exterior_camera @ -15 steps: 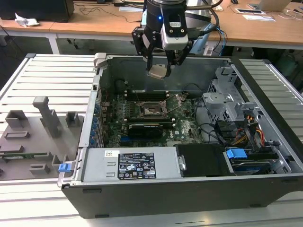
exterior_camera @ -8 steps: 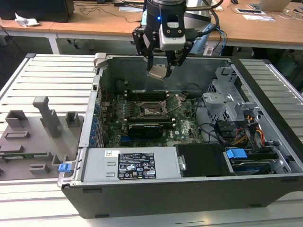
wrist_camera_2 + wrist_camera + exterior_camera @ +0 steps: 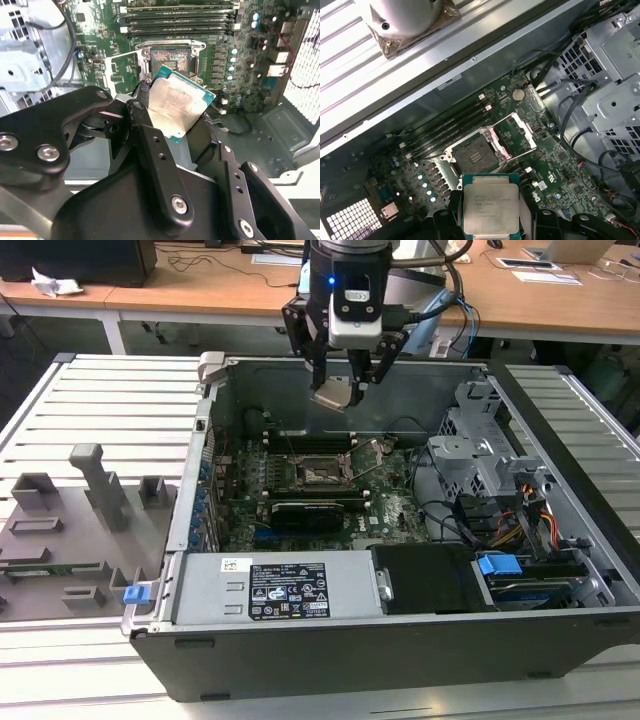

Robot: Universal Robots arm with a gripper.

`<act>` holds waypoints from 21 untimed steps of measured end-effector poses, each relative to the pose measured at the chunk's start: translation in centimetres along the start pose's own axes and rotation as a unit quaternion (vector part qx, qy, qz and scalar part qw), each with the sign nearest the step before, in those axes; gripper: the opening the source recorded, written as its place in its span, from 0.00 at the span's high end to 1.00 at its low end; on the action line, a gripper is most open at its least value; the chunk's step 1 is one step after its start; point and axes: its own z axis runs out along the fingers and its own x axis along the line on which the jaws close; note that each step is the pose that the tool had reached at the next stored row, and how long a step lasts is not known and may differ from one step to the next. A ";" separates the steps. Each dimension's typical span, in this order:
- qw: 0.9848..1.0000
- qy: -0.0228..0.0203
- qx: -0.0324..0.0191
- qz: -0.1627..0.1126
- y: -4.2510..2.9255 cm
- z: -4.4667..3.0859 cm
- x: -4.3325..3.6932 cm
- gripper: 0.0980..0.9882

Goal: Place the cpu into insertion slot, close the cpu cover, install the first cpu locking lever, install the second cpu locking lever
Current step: 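Place the cpu into insertion slot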

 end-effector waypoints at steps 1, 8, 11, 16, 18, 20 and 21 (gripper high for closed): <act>1.000 -0.001 0.000 0.010 -0.01 0.06 0.00 0.50; 0.997 -0.006 -0.001 0.072 -0.04 0.43 -0.01 0.50; 0.995 -0.009 -0.002 0.098 -0.05 0.54 -0.01 0.50; 0.990 -0.012 -0.002 0.138 -0.06 0.71 -0.01 0.50; 0.988 -0.014 -0.003 0.154 -0.07 0.77 -0.02 0.50; 0.985 -0.015 -0.003 0.173 -0.08 0.86 -0.02 0.50; 0.983 -0.016 -0.003 0.185 -0.08 0.91 -0.02 0.50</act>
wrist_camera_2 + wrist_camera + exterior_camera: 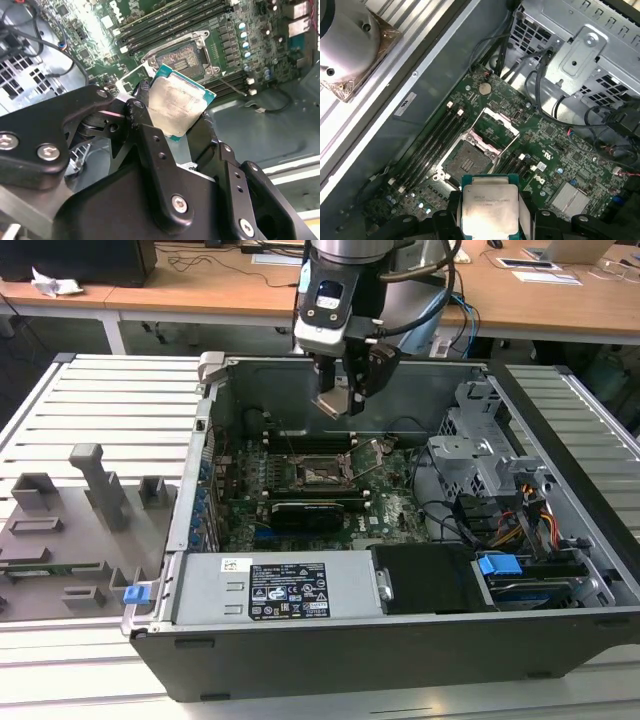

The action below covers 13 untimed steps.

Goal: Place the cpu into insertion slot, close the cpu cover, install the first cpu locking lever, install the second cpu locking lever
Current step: 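Place the cpu into insertion slot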

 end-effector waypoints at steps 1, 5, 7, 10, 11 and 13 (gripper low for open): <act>1.000 -0.001 0.000 0.012 -0.01 0.05 0.00 0.50; 0.999 -0.004 -0.001 0.046 -0.02 0.22 0.00 0.50; 0.998 -0.005 -0.001 0.062 -0.03 0.32 -0.01 0.50; 0.995 -0.009 -0.002 0.100 -0.06 0.67 -0.01 0.50; 0.994 -0.009 -0.002 0.106 -0.06 0.72 -0.01 0.50; 0.992 -0.011 -0.002 0.128 -0.08 0.90 -0.02 0.50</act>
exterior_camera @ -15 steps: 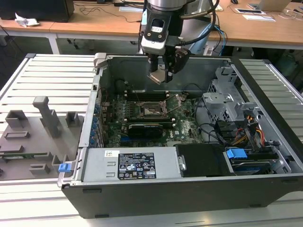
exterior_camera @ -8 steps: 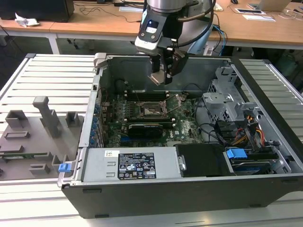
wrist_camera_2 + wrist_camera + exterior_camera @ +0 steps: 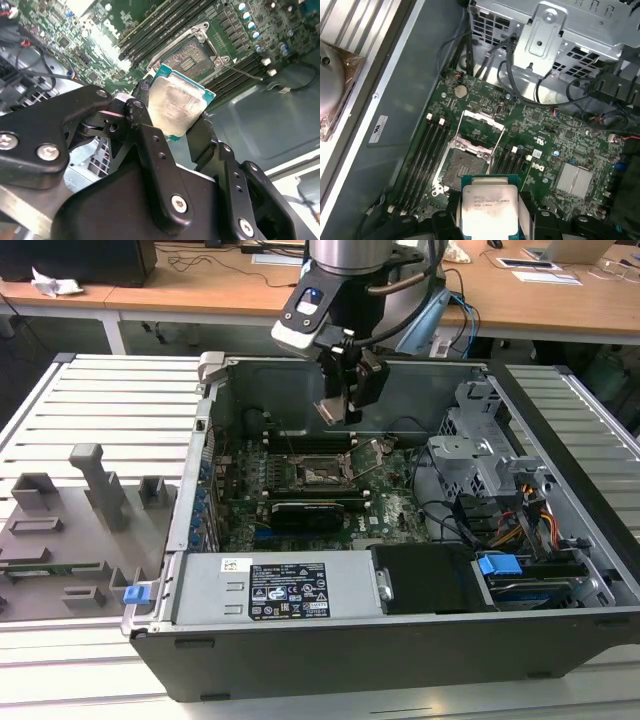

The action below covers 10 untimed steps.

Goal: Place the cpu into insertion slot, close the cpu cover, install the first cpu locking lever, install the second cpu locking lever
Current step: 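Place the cpu into insertion slot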

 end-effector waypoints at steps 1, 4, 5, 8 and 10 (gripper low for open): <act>1.000 -0.001 0.000 0.009 -0.01 0.04 0.00 0.50; 1.000 -0.002 0.000 0.023 -0.13 0.09 0.04 0.50; 1.000 -0.002 -0.001 0.025 -0.22 0.10 0.07 0.50; 1.000 -0.002 0.000 0.027 -0.32 0.10 0.11 0.50; 1.000 -0.002 -0.001 0.027 -0.33 0.15 0.12 0.50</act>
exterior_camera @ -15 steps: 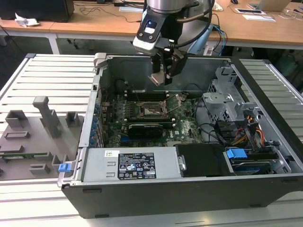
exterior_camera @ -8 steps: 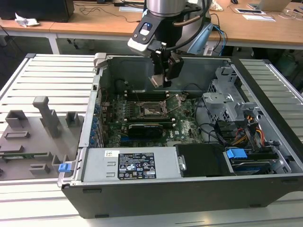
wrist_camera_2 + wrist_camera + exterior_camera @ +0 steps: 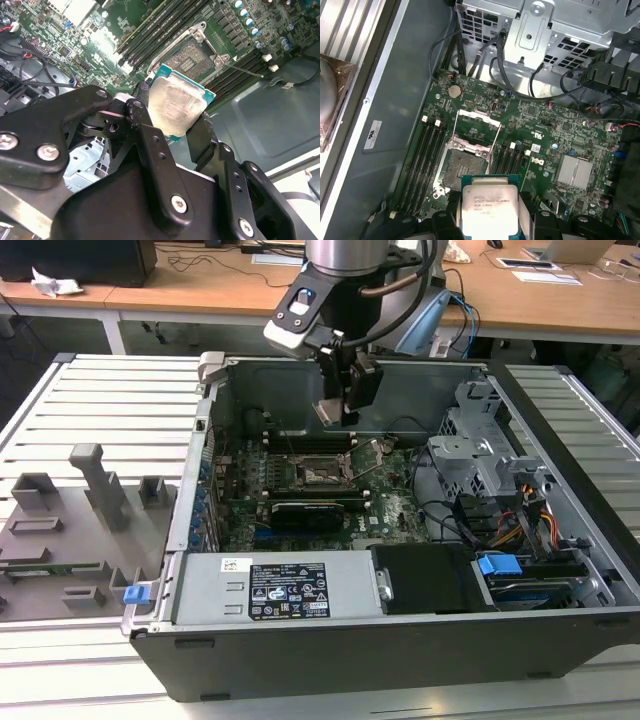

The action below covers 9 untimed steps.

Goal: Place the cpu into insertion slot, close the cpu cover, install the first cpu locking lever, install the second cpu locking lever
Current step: 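Place the cpu into insertion slot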

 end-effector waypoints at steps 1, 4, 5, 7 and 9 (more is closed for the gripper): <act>1.000 0.000 0.000 0.000 0.00 0.04 0.00 0.50; 1.000 0.000 0.000 0.000 -0.01 0.10 -0.01 0.50; 1.000 0.000 0.000 0.000 -0.01 0.13 0.00 0.50; 1.000 0.000 0.000 0.000 -0.02 0.20 -0.01 0.50; 1.000 0.000 0.000 0.000 -0.02 0.23 -0.01 0.50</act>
